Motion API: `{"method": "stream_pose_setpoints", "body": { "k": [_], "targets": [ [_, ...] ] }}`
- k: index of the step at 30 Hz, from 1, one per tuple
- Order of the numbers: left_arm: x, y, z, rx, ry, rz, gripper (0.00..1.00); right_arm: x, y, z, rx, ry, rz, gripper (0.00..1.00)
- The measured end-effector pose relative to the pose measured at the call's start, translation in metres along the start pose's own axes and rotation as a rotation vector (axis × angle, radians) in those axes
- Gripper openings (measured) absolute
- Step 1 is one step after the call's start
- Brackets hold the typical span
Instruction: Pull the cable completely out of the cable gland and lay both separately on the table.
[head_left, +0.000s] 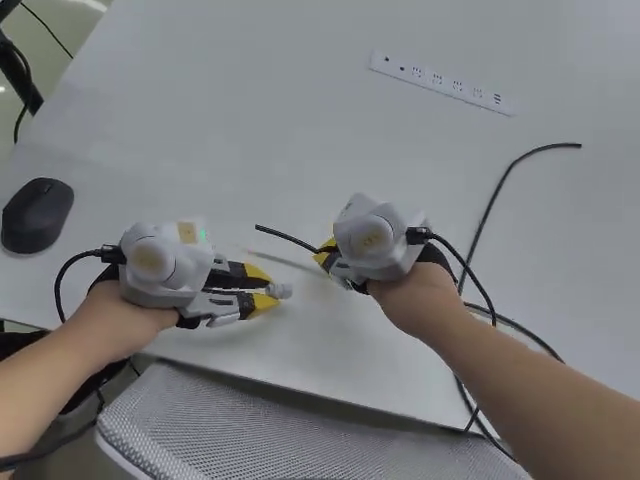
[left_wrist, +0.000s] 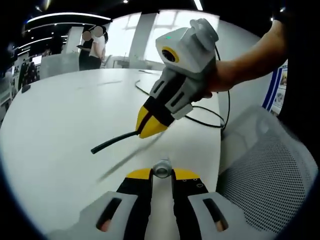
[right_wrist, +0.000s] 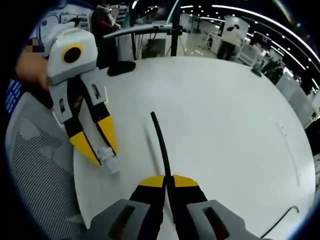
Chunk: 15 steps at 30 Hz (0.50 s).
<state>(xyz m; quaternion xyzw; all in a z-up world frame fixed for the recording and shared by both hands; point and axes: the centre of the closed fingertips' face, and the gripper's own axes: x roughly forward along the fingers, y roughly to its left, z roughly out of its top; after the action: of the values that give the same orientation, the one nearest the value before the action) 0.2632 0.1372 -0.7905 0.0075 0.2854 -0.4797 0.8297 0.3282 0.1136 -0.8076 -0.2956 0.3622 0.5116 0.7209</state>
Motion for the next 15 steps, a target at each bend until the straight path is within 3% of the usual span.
{"method": "stream_pose_setpoints", "body": {
  "k": [15],
  "targets": [
    [0.000, 0.009, -0.020, -0.034, 0.025, 0.015, 0.15, 0.015, 0.012, -0.008, -0.016, 0.027, 0.022, 0.00]
  ]
}}
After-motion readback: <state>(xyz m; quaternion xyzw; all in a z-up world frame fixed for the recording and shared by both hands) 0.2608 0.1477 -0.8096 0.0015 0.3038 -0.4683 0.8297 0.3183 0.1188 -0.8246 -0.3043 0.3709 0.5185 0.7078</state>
